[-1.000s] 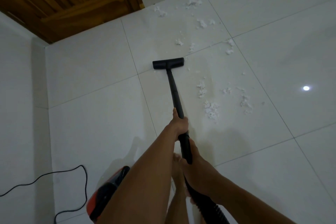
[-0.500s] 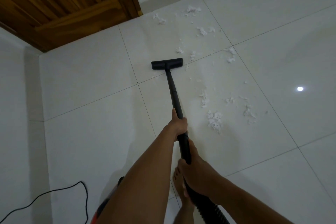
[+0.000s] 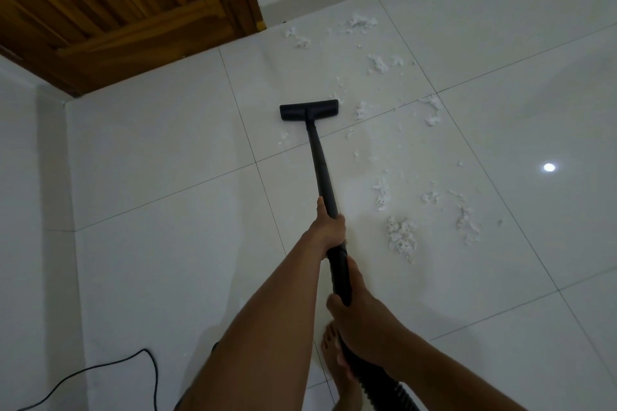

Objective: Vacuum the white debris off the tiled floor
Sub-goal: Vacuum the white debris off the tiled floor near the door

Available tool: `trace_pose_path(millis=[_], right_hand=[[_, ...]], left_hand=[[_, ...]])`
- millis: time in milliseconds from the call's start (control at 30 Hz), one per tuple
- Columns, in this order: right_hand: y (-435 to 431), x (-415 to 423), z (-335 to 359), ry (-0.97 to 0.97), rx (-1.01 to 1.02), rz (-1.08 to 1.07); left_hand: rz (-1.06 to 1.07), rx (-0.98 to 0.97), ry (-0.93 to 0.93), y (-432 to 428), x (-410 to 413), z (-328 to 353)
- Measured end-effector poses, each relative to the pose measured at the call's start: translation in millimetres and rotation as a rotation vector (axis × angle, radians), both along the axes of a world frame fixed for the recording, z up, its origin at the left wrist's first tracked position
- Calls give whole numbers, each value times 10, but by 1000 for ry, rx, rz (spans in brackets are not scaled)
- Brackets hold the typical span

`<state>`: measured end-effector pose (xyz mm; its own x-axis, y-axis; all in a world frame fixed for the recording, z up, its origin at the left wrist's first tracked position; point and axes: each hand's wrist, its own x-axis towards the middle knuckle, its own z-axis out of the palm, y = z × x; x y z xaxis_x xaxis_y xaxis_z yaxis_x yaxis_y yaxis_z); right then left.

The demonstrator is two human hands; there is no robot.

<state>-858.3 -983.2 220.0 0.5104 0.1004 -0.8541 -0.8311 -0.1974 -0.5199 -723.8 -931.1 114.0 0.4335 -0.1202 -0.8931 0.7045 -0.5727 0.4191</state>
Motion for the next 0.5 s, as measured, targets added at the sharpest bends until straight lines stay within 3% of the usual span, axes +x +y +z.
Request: trace_pose_path(millis=[500], right_hand=[[-11,480,145,-41,-59,80]], left_hand=[[-9,3,6,2,451,77]])
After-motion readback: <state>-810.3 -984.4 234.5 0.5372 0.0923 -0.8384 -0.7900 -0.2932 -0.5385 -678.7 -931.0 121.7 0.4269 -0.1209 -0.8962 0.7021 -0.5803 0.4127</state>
